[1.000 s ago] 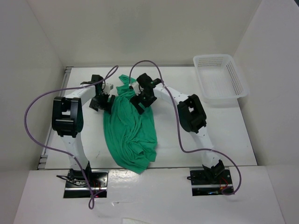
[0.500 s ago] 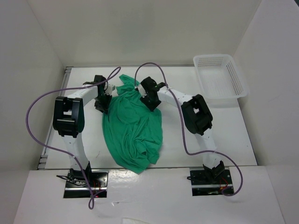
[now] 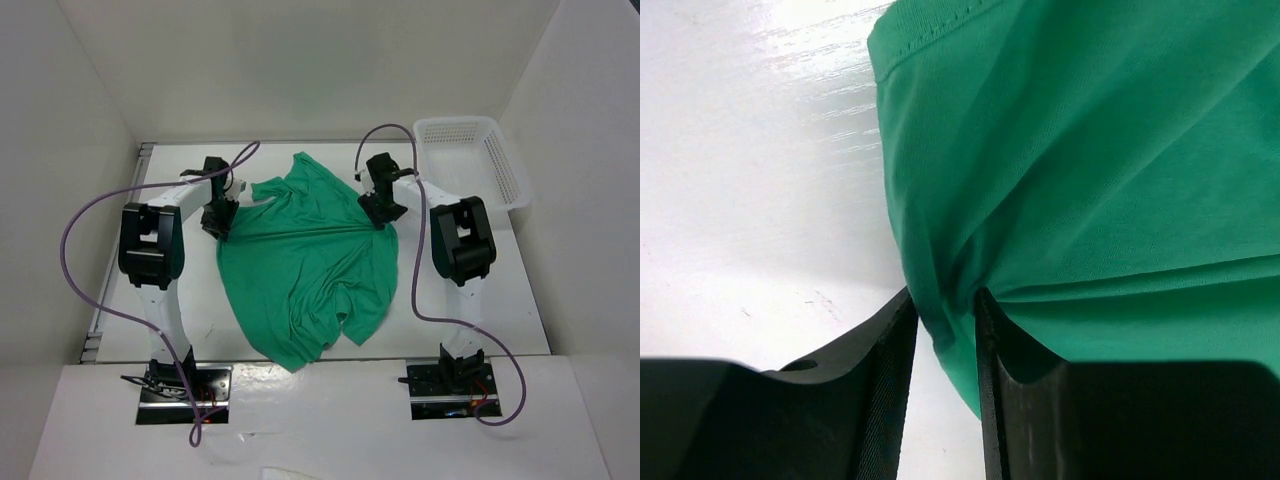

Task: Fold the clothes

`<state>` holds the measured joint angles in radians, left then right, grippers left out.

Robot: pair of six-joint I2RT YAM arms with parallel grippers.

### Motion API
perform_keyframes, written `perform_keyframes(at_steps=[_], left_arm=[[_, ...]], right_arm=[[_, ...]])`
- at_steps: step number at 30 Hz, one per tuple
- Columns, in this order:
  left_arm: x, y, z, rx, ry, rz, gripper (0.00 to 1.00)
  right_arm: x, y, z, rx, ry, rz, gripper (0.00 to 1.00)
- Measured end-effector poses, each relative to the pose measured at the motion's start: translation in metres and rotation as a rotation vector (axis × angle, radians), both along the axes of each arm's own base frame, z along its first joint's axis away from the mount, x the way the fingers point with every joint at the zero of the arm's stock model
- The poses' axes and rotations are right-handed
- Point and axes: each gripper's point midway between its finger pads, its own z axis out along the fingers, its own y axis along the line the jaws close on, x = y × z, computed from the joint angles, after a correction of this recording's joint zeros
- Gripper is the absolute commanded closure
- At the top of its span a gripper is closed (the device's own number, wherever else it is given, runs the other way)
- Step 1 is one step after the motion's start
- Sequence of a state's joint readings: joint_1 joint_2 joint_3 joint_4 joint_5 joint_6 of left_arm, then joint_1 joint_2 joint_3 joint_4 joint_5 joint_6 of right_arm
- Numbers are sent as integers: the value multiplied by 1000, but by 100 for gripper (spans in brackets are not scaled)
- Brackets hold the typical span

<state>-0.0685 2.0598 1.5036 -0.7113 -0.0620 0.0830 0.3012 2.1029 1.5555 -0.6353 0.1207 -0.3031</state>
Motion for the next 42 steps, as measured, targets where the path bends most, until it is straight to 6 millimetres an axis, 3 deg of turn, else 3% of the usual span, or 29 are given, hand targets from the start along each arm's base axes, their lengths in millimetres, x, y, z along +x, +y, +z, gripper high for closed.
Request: perform_keyframes(at_steps=[9, 18, 21, 26, 30, 35, 38, 42], left_arm=[[1, 4, 0, 16, 2, -15, 64], [24, 23, 2, 37, -30, 16, 62], [35, 22, 4, 41, -46, 2, 57], [58, 24, 7, 67, -78, 2, 50], [72, 32, 13, 93, -106, 2, 31], [83, 46, 34, 63, -143, 22, 14], [92, 47, 55, 29, -182, 28, 12], [110, 26, 92, -72, -265, -13, 12]], right_arm=[[-3, -11, 1, -19, -12, 0, 35], [-7, -82, 2, -2, 3, -143, 31], [-7, -98, 4, 10, 0, -179, 27], [-7, -101, 5, 7, 1, -179, 26], [-14, -104, 14, 3, 17, -165, 22], [-10, -84, 56, 56, -18, -111, 20], [2, -48, 90, 95, -96, -31, 20], [4, 8, 117, 173, -149, 89, 21]])
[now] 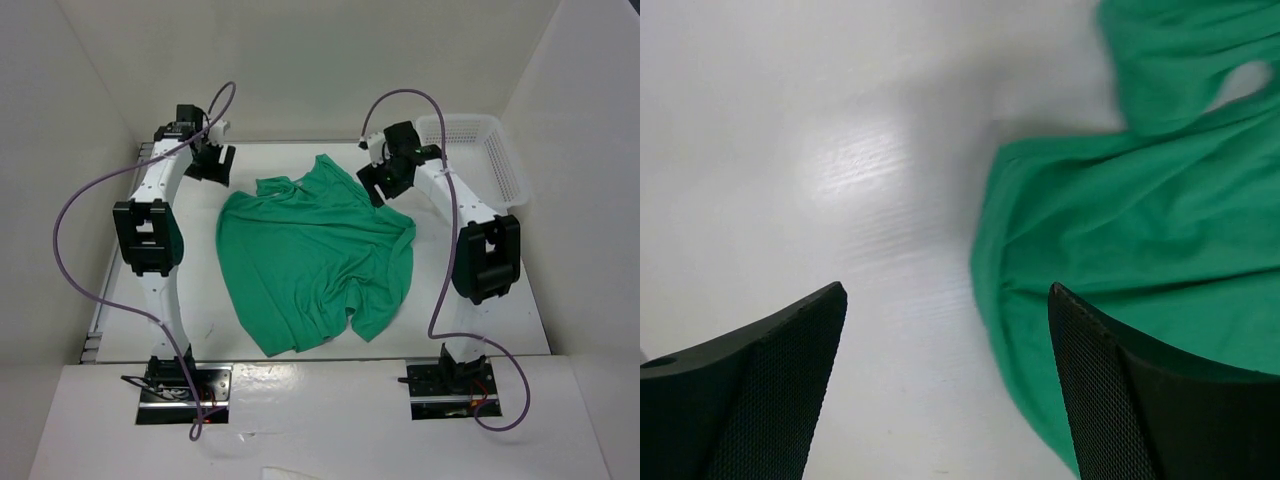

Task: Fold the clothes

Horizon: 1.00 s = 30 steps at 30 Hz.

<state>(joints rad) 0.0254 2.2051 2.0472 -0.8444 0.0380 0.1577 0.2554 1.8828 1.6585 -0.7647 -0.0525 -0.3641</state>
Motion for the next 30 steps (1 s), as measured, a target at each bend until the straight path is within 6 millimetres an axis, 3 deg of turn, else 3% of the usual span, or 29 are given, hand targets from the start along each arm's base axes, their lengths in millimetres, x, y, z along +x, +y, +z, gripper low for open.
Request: perform_keyframes(at_steps=[4, 7, 11, 13, 17, 19, 30], left_arm=[[22, -37, 36, -112, -79, -87, 16], [44, -73, 43, -179, -115, -159, 18], [62, -115, 15, -242, -81, -224, 19], [61, -127, -11, -254, -28, -226, 19], [42, -133, -55, -246, 110, -207, 19], [35, -129, -66, -238, 152, -179, 19], [38, -115, -63, -208, 145, -124, 19]], right_arm=[[2, 18, 5, 55, -3, 34, 24], [4, 16, 0, 70, 12, 16, 24], [1, 13, -10, 71, 36, 5, 24], [-3, 13, -16, 74, 52, 6, 24], [-12, 13, -27, 73, 85, 9, 24], [-14, 13, -28, 74, 89, 10, 24], [-18, 20, -17, 118, 71, 35, 24]])
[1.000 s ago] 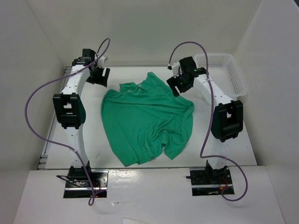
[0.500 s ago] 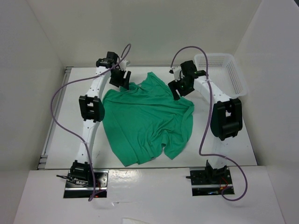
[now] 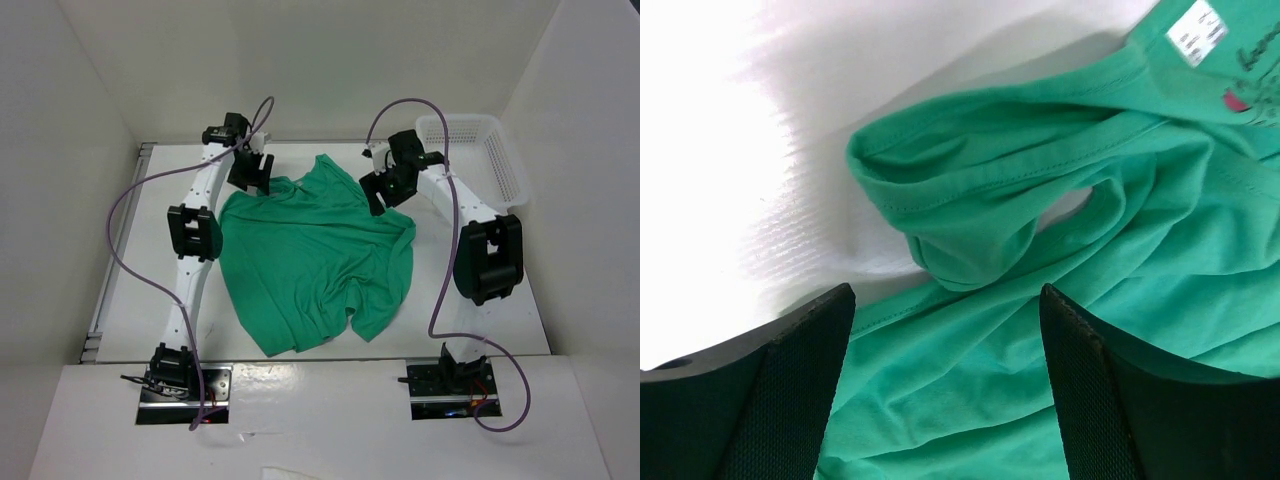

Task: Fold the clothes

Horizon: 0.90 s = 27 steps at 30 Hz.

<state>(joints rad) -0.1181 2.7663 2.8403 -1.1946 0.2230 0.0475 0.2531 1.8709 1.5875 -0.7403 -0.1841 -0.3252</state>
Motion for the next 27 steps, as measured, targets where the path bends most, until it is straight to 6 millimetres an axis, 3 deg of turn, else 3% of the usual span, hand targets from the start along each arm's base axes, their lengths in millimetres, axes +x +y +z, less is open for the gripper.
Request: perform_keyframes(at_steps=[7, 12, 20, 24, 25, 27], left_arm=[[6, -7, 9, -37, -35, -14, 20], [4, -11, -11, -48, 1, -22, 25], [17, -17, -12, -80, -47, -32, 37], [19, -21, -13, -101, -55, -41, 51], [20, -22, -14, -105, -56, -43, 63], [21, -24, -16, -114, -59, -46, 78]], right_arm=[[-6, 1, -6, 9, 20, 5, 24], [-5, 2, -6, 14, 18, 7, 24], [-10, 3, -11, 22, 30, 14, 24], [-11, 4, -10, 28, 31, 17, 24], [-11, 4, -10, 28, 30, 17, 24], [-10, 4, -10, 28, 29, 17, 24]])
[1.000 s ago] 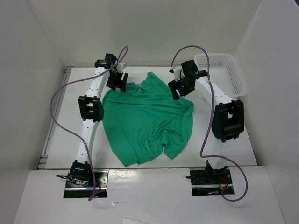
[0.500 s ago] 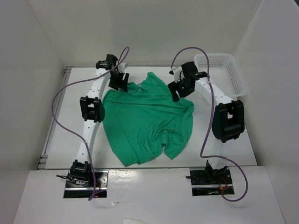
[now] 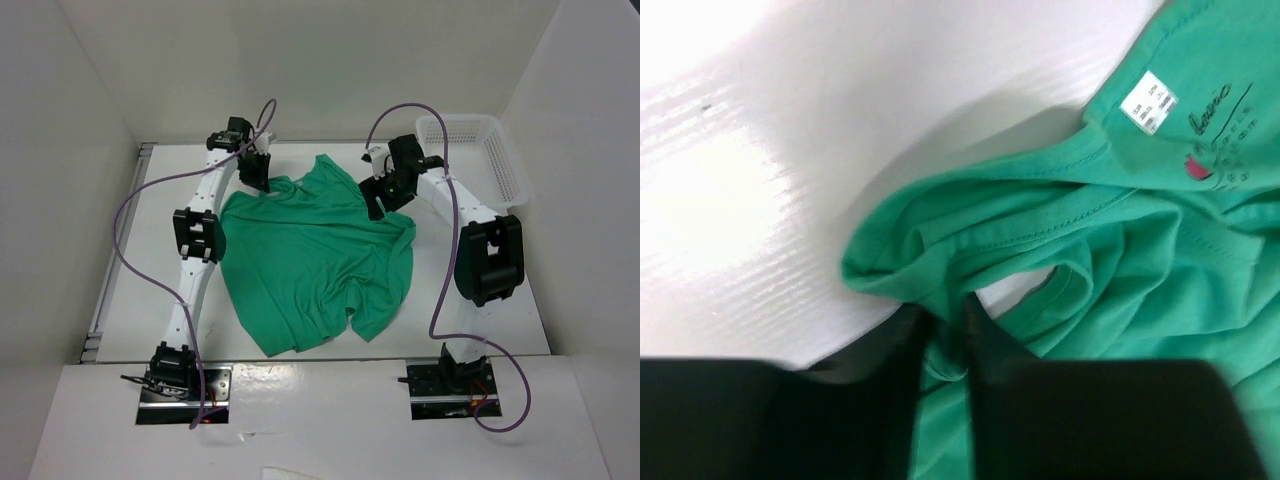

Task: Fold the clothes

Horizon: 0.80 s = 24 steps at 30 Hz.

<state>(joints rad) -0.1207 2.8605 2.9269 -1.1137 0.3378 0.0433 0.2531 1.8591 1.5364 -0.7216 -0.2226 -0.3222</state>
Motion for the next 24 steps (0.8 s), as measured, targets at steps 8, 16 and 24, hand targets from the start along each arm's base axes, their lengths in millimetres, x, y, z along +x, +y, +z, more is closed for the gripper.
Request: perform_keyframes(at_steps=[8, 16, 24], left_arm=[[13, 11, 1, 71, -51, 37, 95], [73, 49, 66, 213, -373, 189, 80], [101, 82, 92, 324, -521, 270, 61]], right_arm=[[0, 1, 0, 3, -1, 2, 24], [1, 1, 0, 5, -1, -9, 24], [10, -1, 0, -11, -17, -22, 24]])
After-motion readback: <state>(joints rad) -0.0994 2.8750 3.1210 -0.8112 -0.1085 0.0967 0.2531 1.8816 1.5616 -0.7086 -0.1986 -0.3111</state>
